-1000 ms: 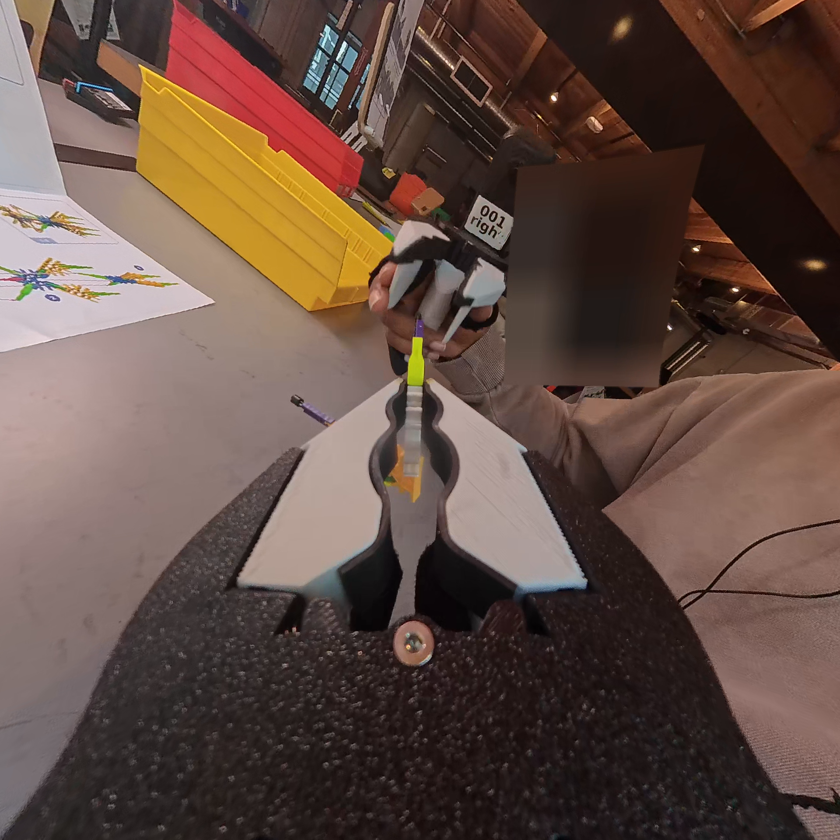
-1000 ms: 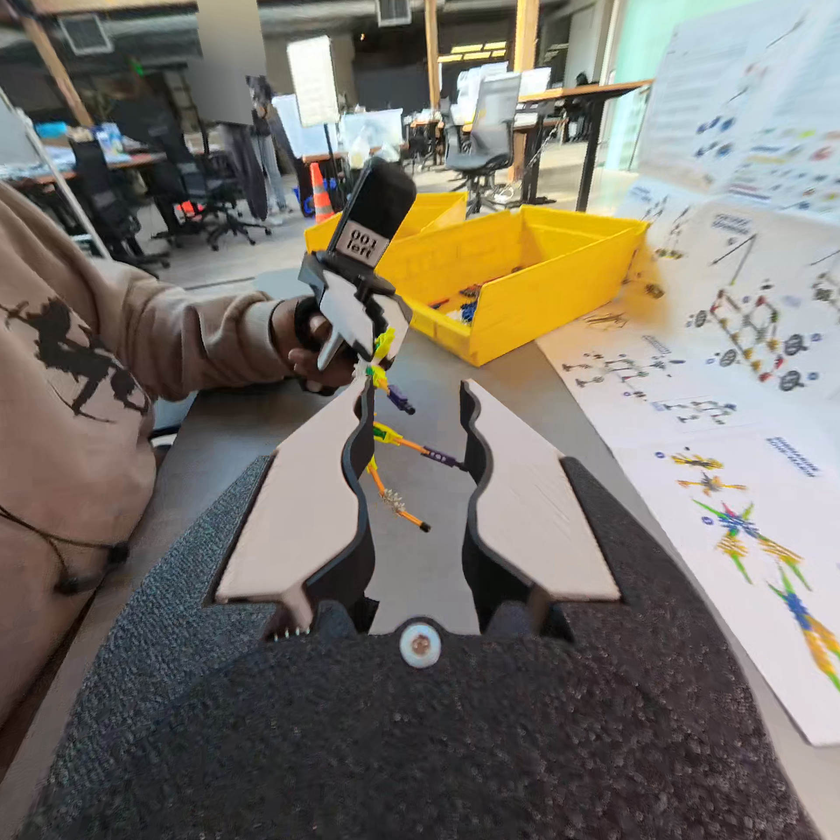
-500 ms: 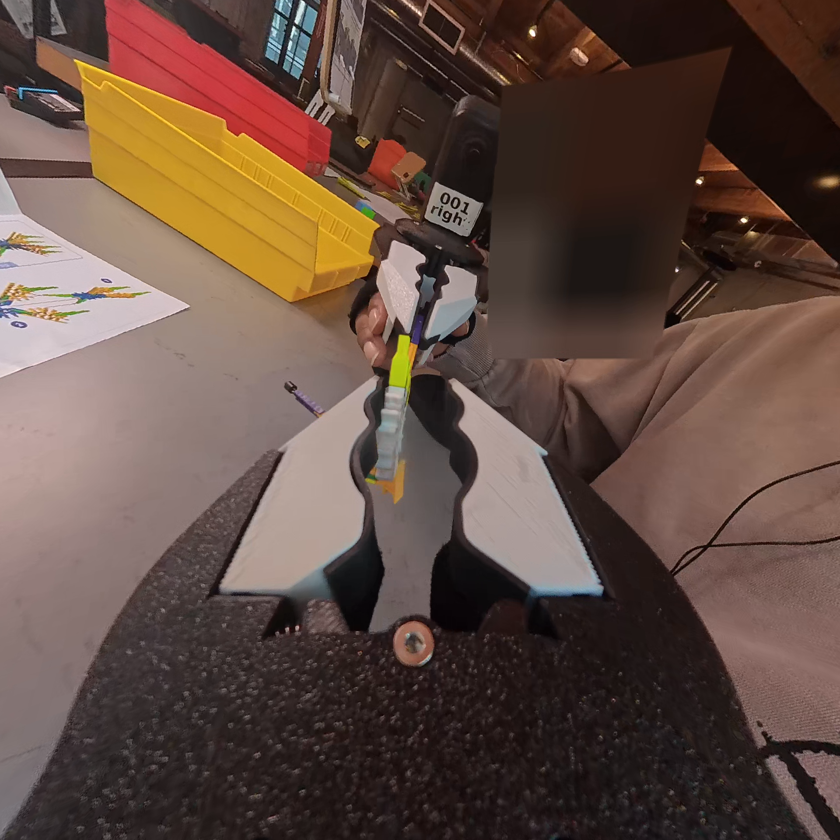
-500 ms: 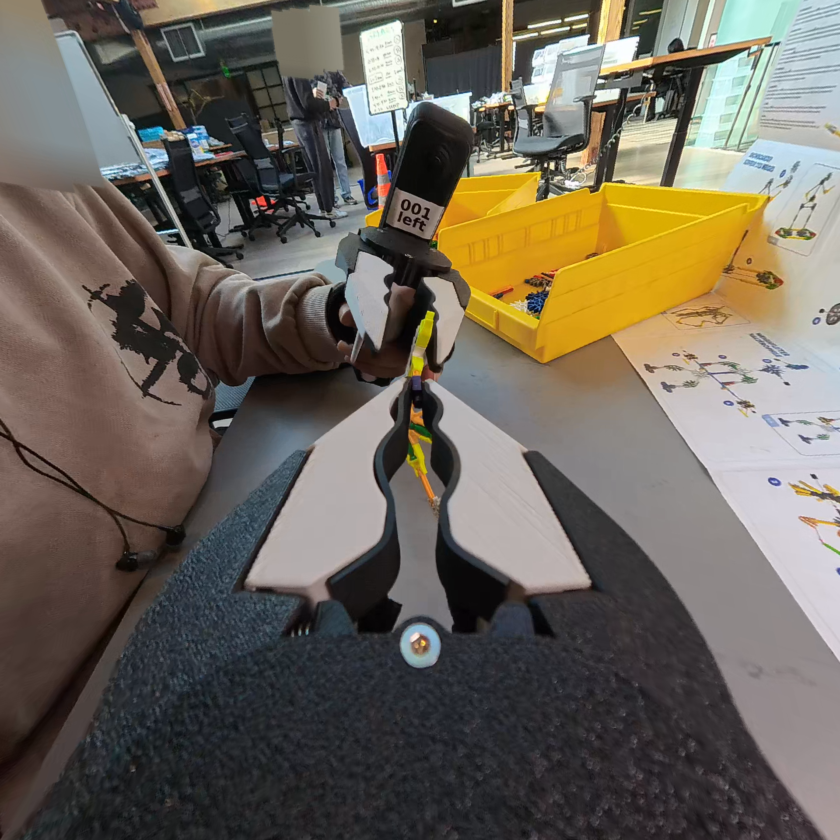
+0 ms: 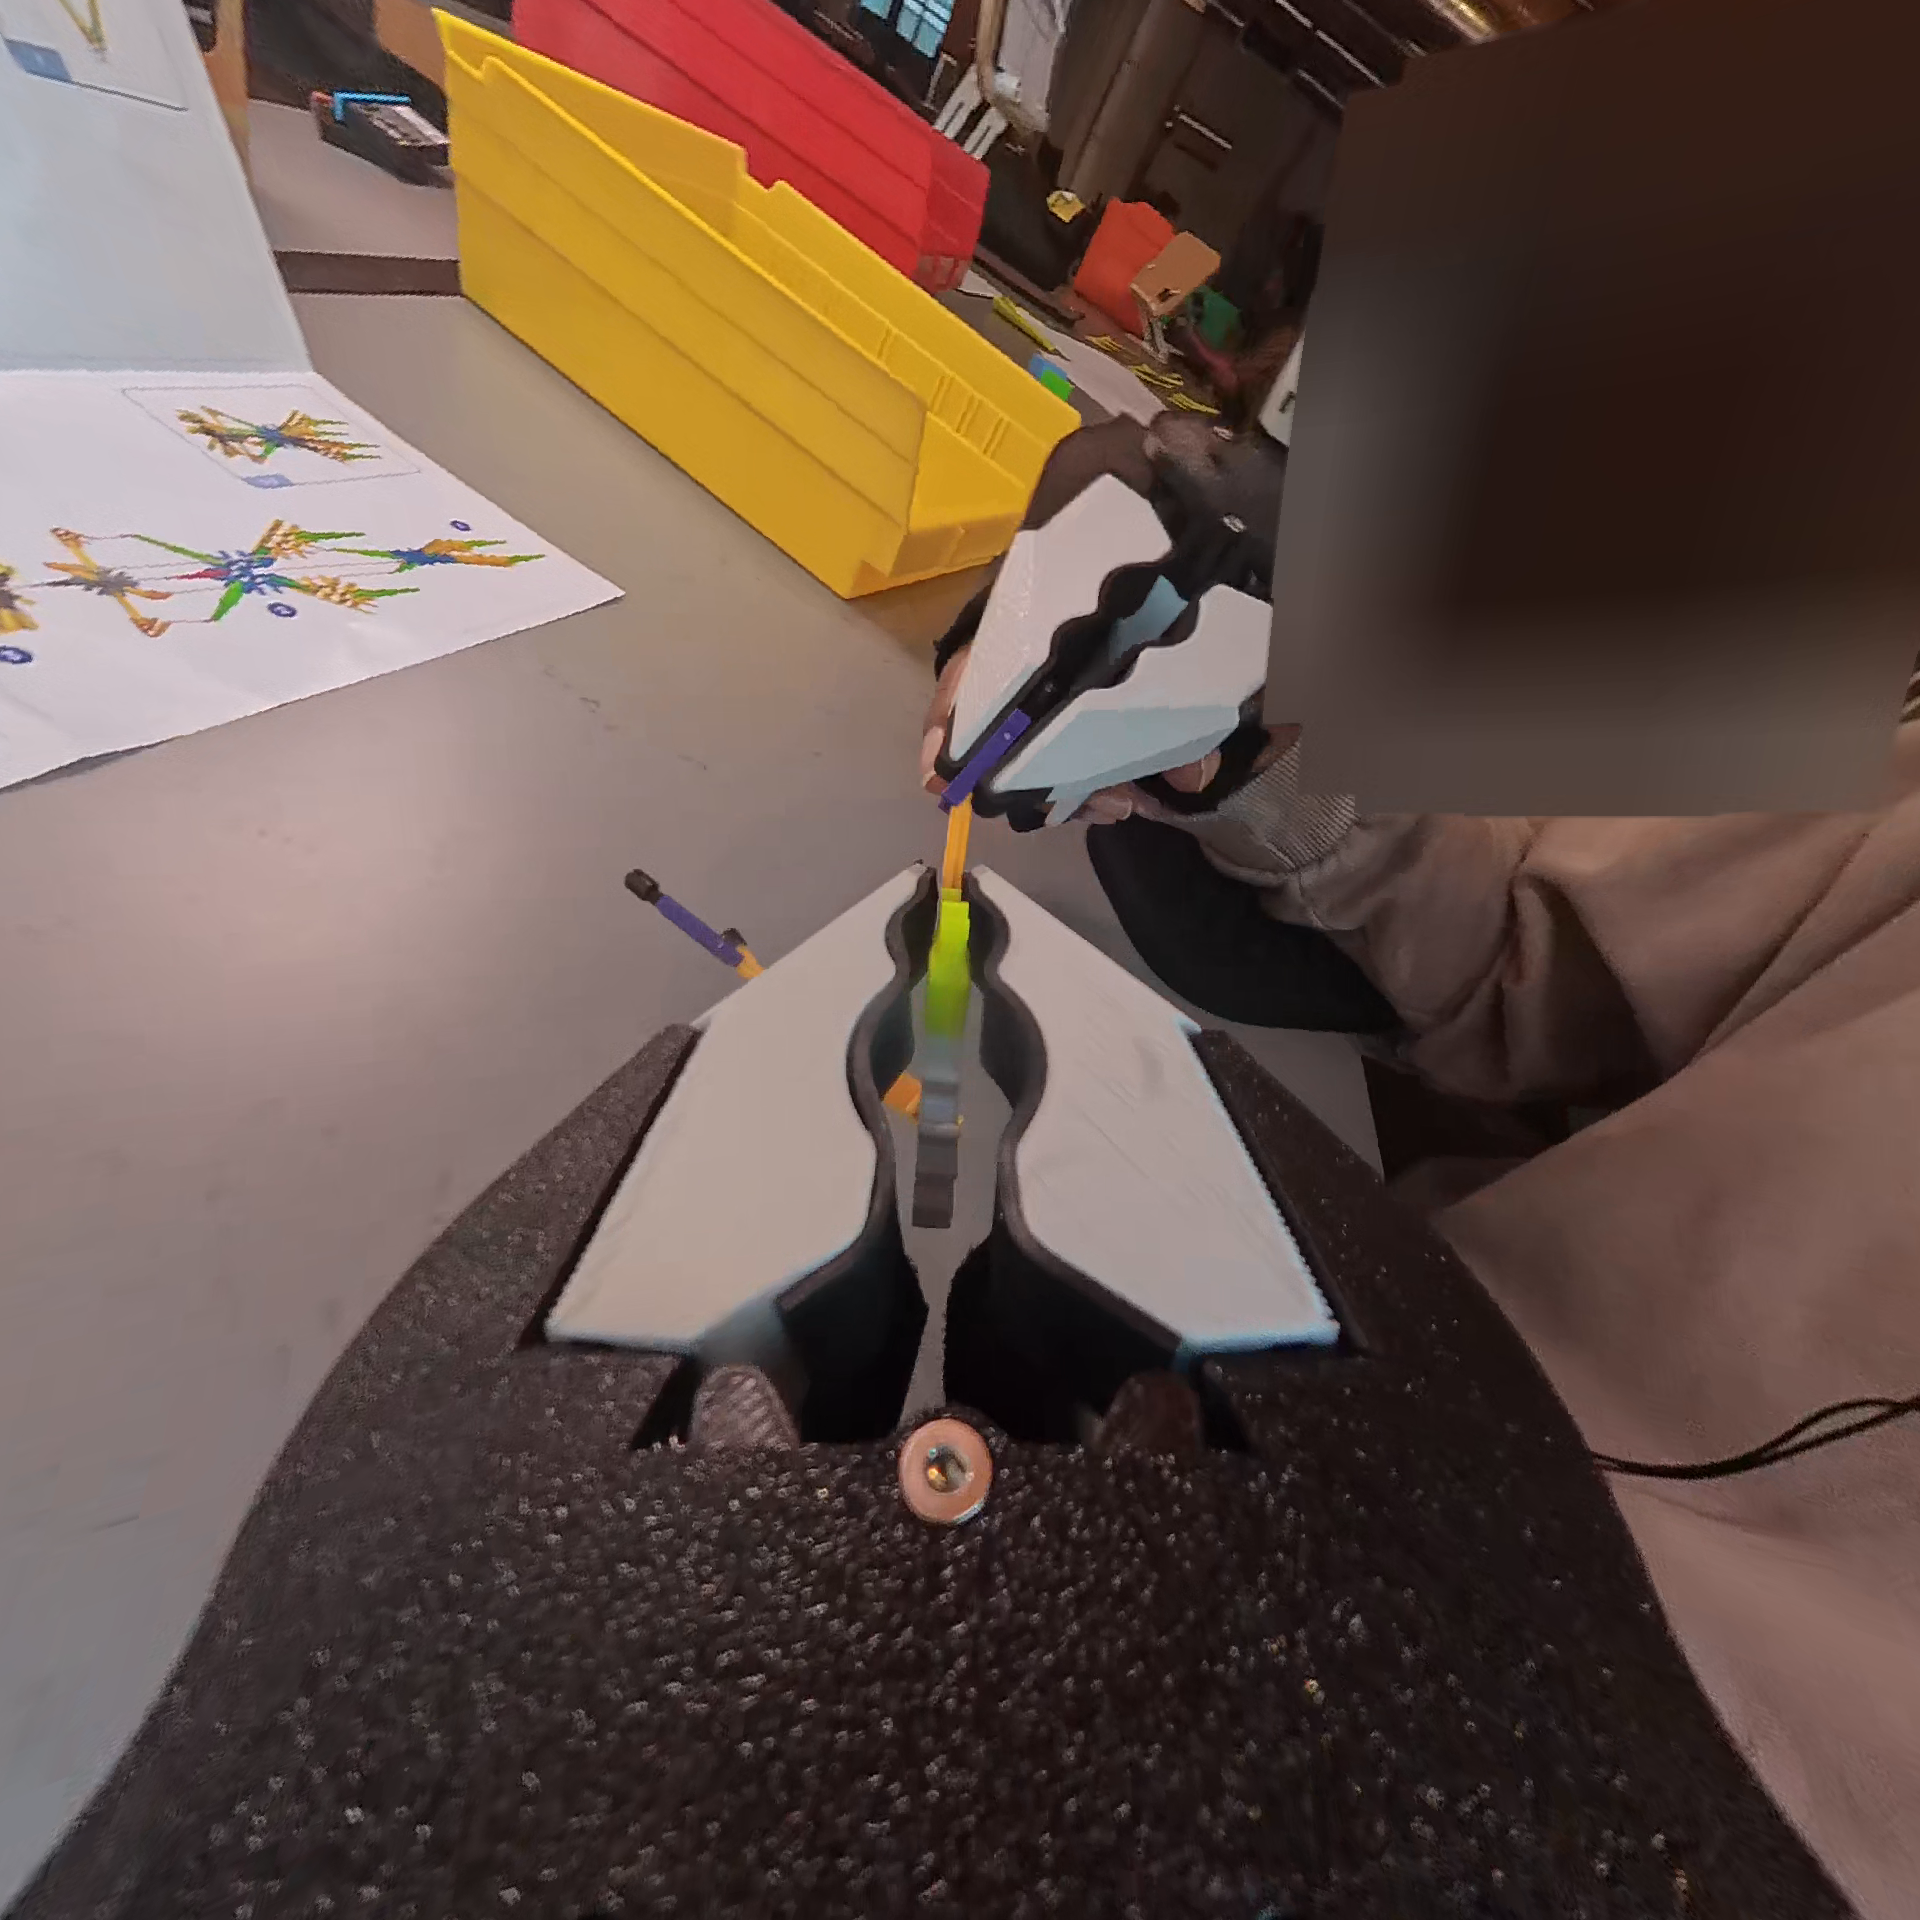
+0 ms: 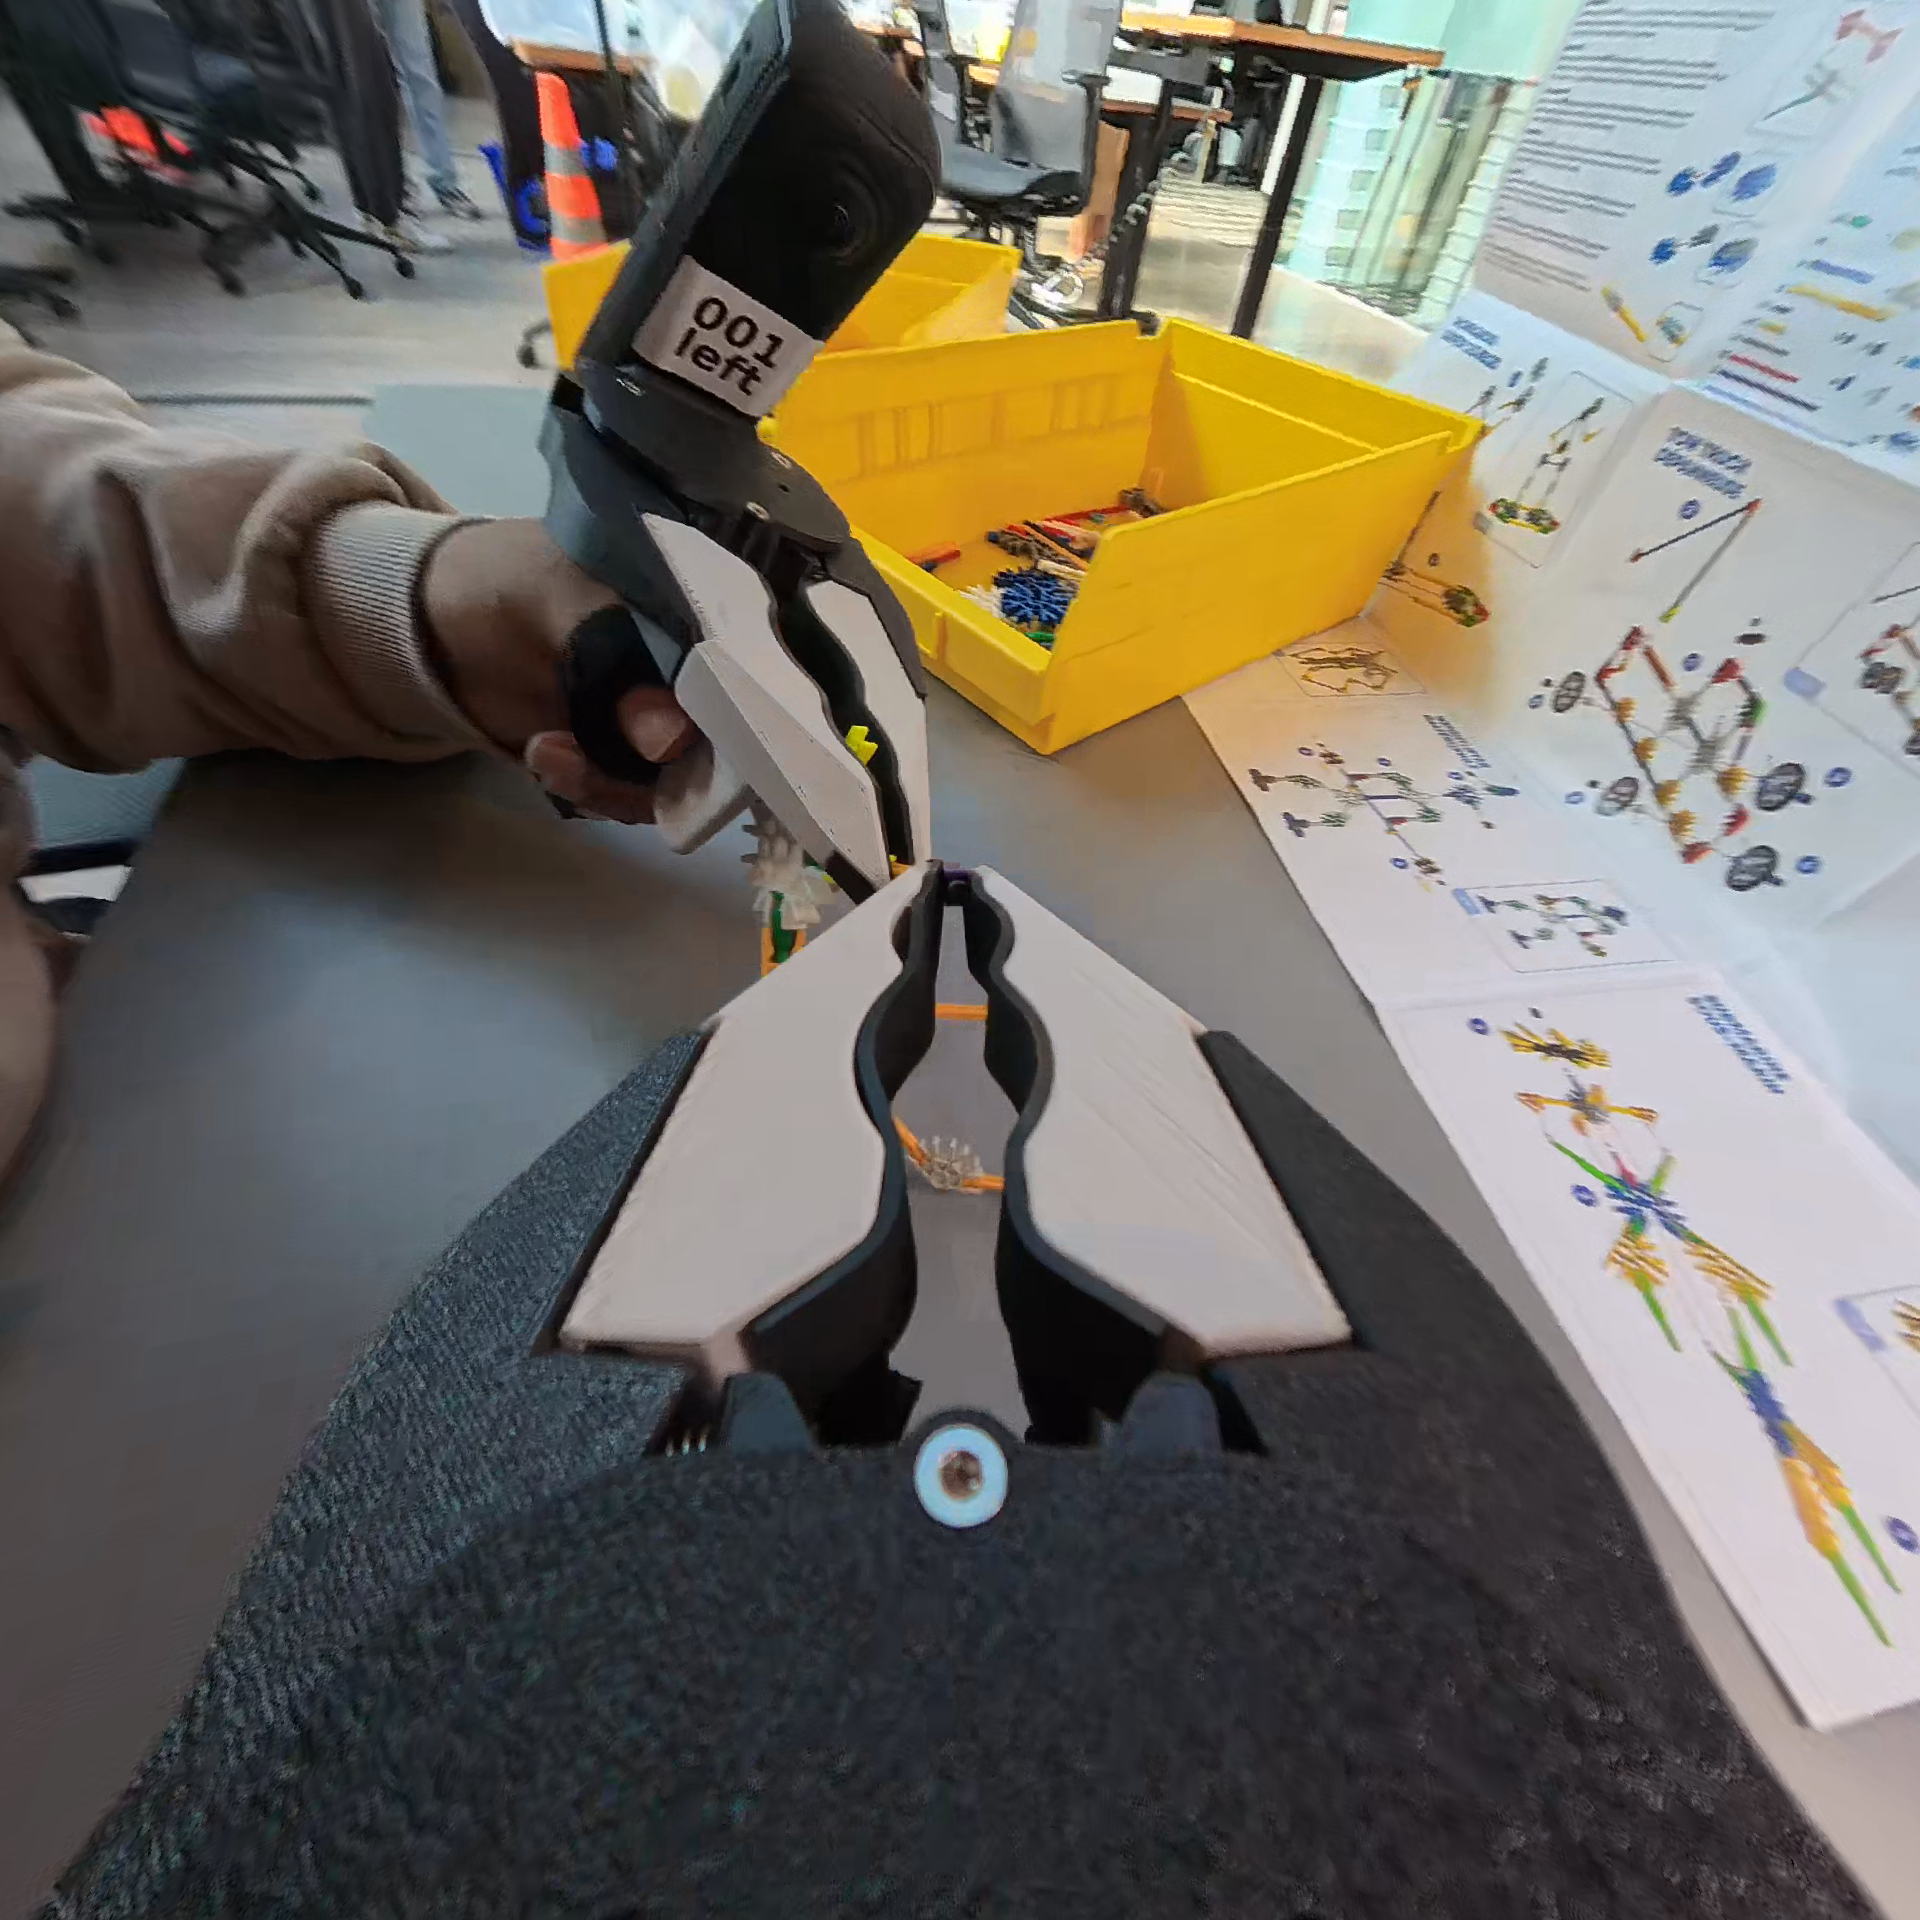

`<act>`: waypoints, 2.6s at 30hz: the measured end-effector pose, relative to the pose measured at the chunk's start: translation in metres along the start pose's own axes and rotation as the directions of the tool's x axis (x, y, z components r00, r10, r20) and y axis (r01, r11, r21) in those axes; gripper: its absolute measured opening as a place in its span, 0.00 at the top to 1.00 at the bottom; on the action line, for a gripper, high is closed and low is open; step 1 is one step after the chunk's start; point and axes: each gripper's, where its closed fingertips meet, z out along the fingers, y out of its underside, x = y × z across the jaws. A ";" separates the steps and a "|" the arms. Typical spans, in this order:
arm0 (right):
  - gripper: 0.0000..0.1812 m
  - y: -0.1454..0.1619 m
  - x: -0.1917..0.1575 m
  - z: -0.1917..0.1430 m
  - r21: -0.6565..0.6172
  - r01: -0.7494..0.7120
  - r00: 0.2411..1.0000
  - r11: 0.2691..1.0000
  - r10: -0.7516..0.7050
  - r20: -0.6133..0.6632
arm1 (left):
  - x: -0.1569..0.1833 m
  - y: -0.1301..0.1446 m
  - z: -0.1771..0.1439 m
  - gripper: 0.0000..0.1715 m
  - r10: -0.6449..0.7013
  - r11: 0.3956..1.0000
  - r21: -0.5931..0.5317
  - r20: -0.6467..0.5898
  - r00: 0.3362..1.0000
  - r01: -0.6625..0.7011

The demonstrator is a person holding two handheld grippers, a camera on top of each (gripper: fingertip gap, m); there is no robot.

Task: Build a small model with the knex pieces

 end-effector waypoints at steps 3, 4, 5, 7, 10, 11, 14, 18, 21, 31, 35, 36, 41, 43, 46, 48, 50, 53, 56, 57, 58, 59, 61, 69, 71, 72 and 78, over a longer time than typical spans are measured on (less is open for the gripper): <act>0.99 0.006 0.014 0.010 -0.097 0.144 0.966 0.985 -0.161 -0.205 | -0.014 0.002 0.002 0.98 -0.096 0.995 0.030 0.070 0.993 0.094; 0.99 0.007 0.017 0.012 -0.140 0.197 0.936 0.970 -0.229 -0.267 | -0.017 0.002 0.003 0.98 -0.132 0.991 0.043 0.084 0.988 0.128; 0.99 0.007 0.020 0.015 -0.184 0.252 0.899 0.950 -0.301 -0.319 | -0.020 0.003 0.004 0.98 -0.171 0.984 0.060 0.091 0.981 0.166; 0.99 0.004 0.024 0.016 -0.251 0.354 0.811 0.901 -0.430 -0.396 | -0.023 0.002 0.003 0.98 -0.242 0.968 0.085 0.075 0.967 0.236; 0.99 -0.013 0.028 0.010 -0.183 0.379 0.791 0.907 -0.421 -0.445 | -0.025 0.002 -0.001 0.98 -0.275 0.959 0.082 0.044 0.960 0.271; 0.99 -0.017 0.028 0.007 -0.092 0.295 0.856 0.951 -0.306 -0.418 | -0.024 0.004 -0.001 0.98 -0.274 0.961 0.057 0.029 0.961 0.272; 0.99 -0.022 0.020 -0.003 0.157 -0.019 0.987 0.987 0.043 -0.153 | -0.016 0.020 0.001 0.98 -0.270 0.960 -0.083 -0.037 0.962 0.266; 0.99 -0.023 0.019 -0.019 0.249 -0.322 0.945 0.913 0.295 0.142 | -0.007 0.055 0.007 0.91 -0.233 0.934 -0.291 -0.052 0.971 0.208; 0.99 -0.025 0.013 -0.022 0.253 -0.369 0.922 0.894 0.319 0.220 | -0.008 0.041 0.003 0.81 -0.126 0.962 -0.247 -0.041 0.991 0.112; 0.99 -0.027 -0.044 -0.006 0.226 -0.213 0.927 0.950 0.124 0.353 | 0.044 -0.008 -0.020 0.90 0.071 0.997 0.011 -0.285 0.956 -0.071; 0.99 -0.028 -0.047 -0.007 0.241 -0.191 0.930 0.952 0.097 0.354 | 0.051 -0.007 -0.020 0.94 0.048 0.999 0.011 -0.330 0.943 -0.047; 0.99 -0.028 -0.048 -0.009 0.241 -0.188 0.927 0.952 0.091 0.364 | 0.053 -0.007 -0.020 0.96 0.041 0.999 0.010 -0.343 0.938 -0.040; 0.99 -0.029 -0.057 -0.014 0.224 -0.196 0.900 0.955 0.084 0.427 | 0.061 -0.003 -0.020 0.97 0.072 0.997 -0.006 -0.370 0.926 -0.080; 0.99 -0.030 -0.061 -0.017 0.221 -0.211 0.885 0.952 0.090 0.456 | 0.064 -0.002 -0.021 0.99 0.093 0.995 -0.005 -0.380 0.920 -0.102; 0.98 -0.029 -0.061 -0.018 0.213 -0.215 0.881 0.953 0.095 0.464 | 0.065 -0.001 -0.021 0.99 0.091 0.995 -0.010 -0.379 0.921 -0.103; 0.97 -0.028 -0.059 -0.019 0.207 -0.208 0.883 0.956 0.093 0.459 | 0.063 -0.001 -0.022 0.99 0.085 0.995 -0.017 -0.372 0.924 -0.098; 0.97 -0.029 -0.055 -0.021 0.214 -0.203 0.892 0.956 0.091 0.442 | 0.059 -0.002 -0.022 0.99 0.076 0.996 -0.015 -0.363 0.929 -0.088; 0.99 -0.028 -0.051 -0.022 0.211 -0.183 0.906 0.960 0.081 0.416 | 0.056 -0.003 -0.023 0.99 0.072 0.996 -0.015 -0.351 0.934 -0.082; 0.99 -0.027 -0.050 -0.022 0.207 -0.177 0.908 0.962 0.078 0.411 | 0.056 -0.003 -0.022 0.99 0.075 0.996 -0.015 -0.343 0.936 -0.086; 0.99 -0.027 -0.050 -0.023 0.205 -0.180 0.906 0.962 0.081 0.416 | 0.056 -0.002 -0.022 0.99 0.090 0.995 -0.013 -0.338 0.937 -0.100; 0.99 -0.027 -0.051 -0.022 0.202 -0.181 0.905 0.962 0.082 0.418 | 0.056 -0.002 -0.021 0.98 0.113 0.992 -0.009 -0.327 0.938 -0.122; 0.99 -0.027 -0.051 -0.022 0.203 -0.180 0.903 0.963 0.080 0.421 | 0.056 -0.002 -0.020 0.97 0.136 0.989 -0.004 -0.310 0.941 -0.145; 0.99 -0.028 -0.052 -0.022 0.209 -0.186 0.903 0.960 0.082 0.422 | 0.056 -0.002 -0.019 0.92 0.162 0.986 0.003 -0.293 0.942 -0.169; 0.99 -0.018 -0.050 -0.015 0.163 -0.138 0.921 0.977 0.066 0.383 | 0.053 -0.004 -0.018 0.97 0.215 0.976 0.010 -0.234 0.948 -0.218; 0.99 -0.017 -0.051 -0.014 0.156 -0.139 0.919 0.978 0.069 0.388 | 0.053 -0.002 -0.017 0.98 0.244 0.968 -0.001 -0.219 0.945 -0.251; 0.99 -0.017 -0.051 -0.014 0.156 -0.139 0.921 0.978 0.070 0.384 | 0.052 -0.002 -0.017 0.98 0.250 0.967 -0.001 -0.212 0.945 -0.256; 0.98 -0.018 -0.050 -0.015 0.152 -0.147 0.920 0.977 0.079 0.385 | 0.051 -0.005 -0.017 0.98 0.271 0.962 0.022 -0.194 0.943 -0.272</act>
